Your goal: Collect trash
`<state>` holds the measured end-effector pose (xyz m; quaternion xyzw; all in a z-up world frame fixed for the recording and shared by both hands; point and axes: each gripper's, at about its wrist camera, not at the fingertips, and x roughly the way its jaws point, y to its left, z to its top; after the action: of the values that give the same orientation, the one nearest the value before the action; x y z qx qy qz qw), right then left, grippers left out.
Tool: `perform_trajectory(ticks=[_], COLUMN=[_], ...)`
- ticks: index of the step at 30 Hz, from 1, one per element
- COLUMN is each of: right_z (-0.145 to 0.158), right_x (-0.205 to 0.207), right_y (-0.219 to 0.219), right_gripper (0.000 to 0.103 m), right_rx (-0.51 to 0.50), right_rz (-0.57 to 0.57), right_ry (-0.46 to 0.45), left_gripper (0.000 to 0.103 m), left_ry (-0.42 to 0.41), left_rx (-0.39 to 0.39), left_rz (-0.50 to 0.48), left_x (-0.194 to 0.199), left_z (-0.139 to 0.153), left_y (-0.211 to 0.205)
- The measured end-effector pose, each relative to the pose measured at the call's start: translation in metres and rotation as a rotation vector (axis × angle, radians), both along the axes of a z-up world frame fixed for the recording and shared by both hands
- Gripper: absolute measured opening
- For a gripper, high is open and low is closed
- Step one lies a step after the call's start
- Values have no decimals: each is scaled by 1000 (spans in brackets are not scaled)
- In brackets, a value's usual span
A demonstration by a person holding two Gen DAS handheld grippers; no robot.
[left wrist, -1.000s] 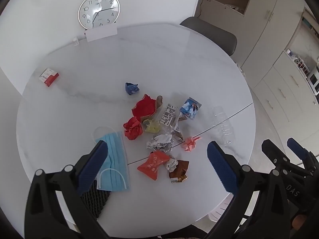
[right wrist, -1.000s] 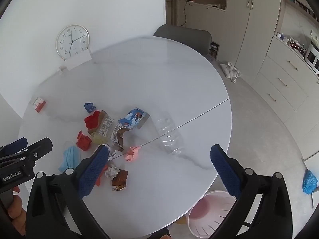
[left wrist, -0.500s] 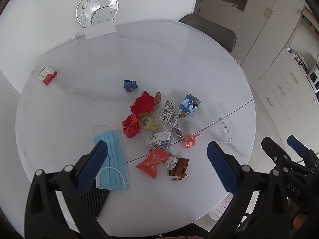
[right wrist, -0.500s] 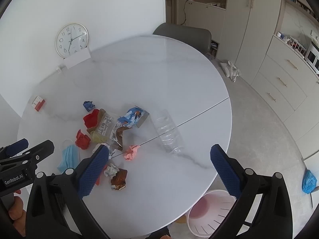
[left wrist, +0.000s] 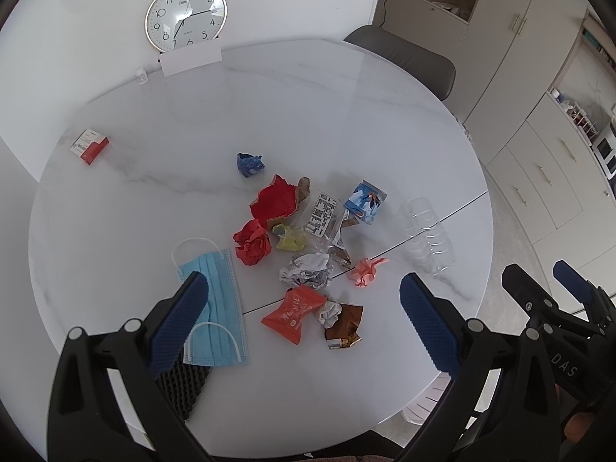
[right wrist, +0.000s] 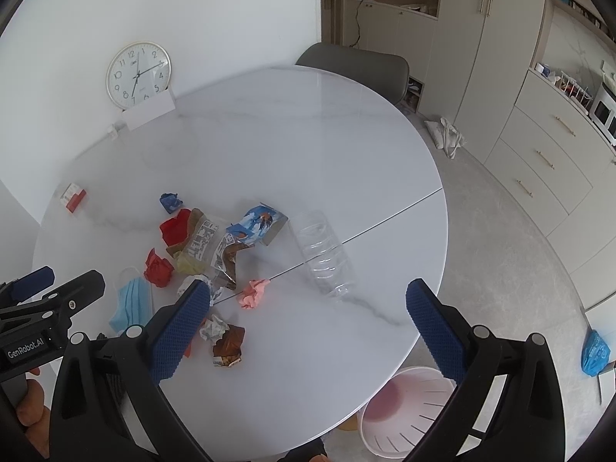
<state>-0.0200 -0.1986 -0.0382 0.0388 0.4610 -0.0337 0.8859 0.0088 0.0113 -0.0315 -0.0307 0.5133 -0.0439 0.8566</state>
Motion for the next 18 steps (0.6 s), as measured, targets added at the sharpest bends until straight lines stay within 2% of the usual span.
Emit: perform_trajectory(ticks=[18], right_z=[-1], right_x=[0], right_y=[0], right_gripper=[101], right_rx=[0], right_rz=[1], right_ry=[7], left_gripper=[95], left_ry=[4], left_rx=[-2], left_rz=[4], left_x=[-1], left_z=[-2], left_y=[2])
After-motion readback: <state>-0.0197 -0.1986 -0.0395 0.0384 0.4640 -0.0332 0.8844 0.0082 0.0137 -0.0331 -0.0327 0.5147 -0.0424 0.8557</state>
